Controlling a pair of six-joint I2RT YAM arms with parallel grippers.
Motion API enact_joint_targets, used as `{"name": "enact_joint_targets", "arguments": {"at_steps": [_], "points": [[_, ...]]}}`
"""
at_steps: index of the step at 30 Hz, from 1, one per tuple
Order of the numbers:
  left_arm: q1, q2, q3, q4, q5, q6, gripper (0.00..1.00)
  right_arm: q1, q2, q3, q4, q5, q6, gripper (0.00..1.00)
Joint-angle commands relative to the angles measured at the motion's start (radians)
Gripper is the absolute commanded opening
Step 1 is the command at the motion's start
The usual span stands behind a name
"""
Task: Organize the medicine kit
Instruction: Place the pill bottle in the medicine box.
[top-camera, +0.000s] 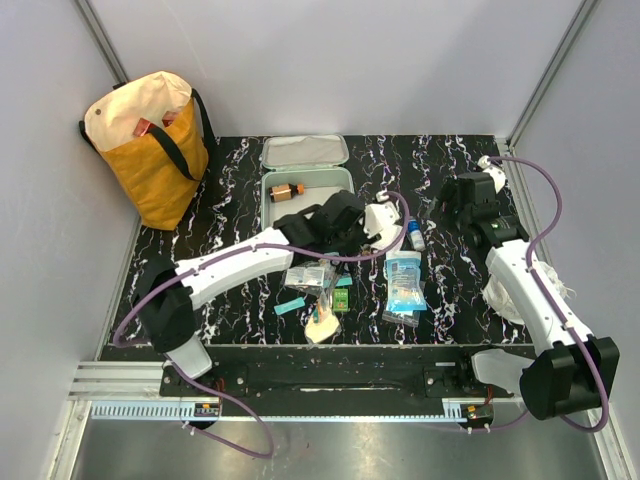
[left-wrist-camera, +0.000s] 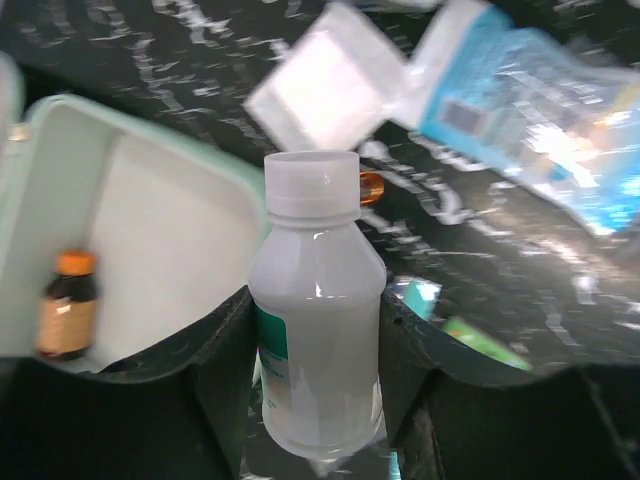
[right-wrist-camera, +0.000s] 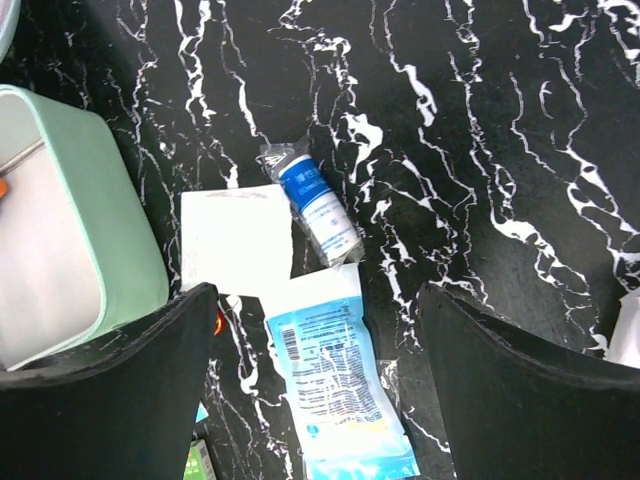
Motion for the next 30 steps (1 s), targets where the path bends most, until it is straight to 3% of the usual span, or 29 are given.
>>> {"name": "enact_joint_targets", "arguments": {"at_steps": [1, 5, 8, 10, 16, 21, 24, 28, 30], "points": [[0.104, -0.014, -0.035, 0.066, -0.198, 0.231, 0.22, -0.005, -0.033, -0.009, 0.054, -0.064, 0.019, 0.87], [0.242, 0.012, 0.004, 0.076, -0.177, 0.283, 0.23, -0.005, -0.031, -0.027, 0.067, -0.108, 0.038, 0.86], [0.311, 0.038, 0.021, 0.109, -0.161, 0.362, 0.29, -0.005, -0.030, -0.038, 0.078, -0.132, 0.050, 0.86], [0.336, 0.079, 0.017, 0.151, -0.215, 0.425, 0.29, -0.005, -0.030, -0.041, 0.089, -0.148, 0.058, 0.86], [0.420, 0.179, 0.020, 0.184, -0.106, 0.482, 0.34, -0.005, -0.025, -0.041, 0.123, -0.225, 0.073, 0.85], [0.441, 0.242, 0.011, 0.248, -0.100, 0.499, 0.35, -0.005, 0.018, -0.035, 0.176, -0.364, 0.073, 0.82], [0.460, 0.262, 0.006, 0.270, -0.075, 0.504, 0.42, -0.003, 0.047, -0.033, 0.225, -0.457, 0.082, 0.81], [0.481, 0.280, 0.026, 0.259, -0.056, 0.483, 0.61, -0.003, 0.079, -0.032, 0.278, -0.481, 0.102, 0.79], [0.491, 0.300, 0.047, 0.228, -0.034, 0.469, 0.66, -0.003, 0.095, -0.018, 0.281, -0.481, 0.102, 0.79]]}}
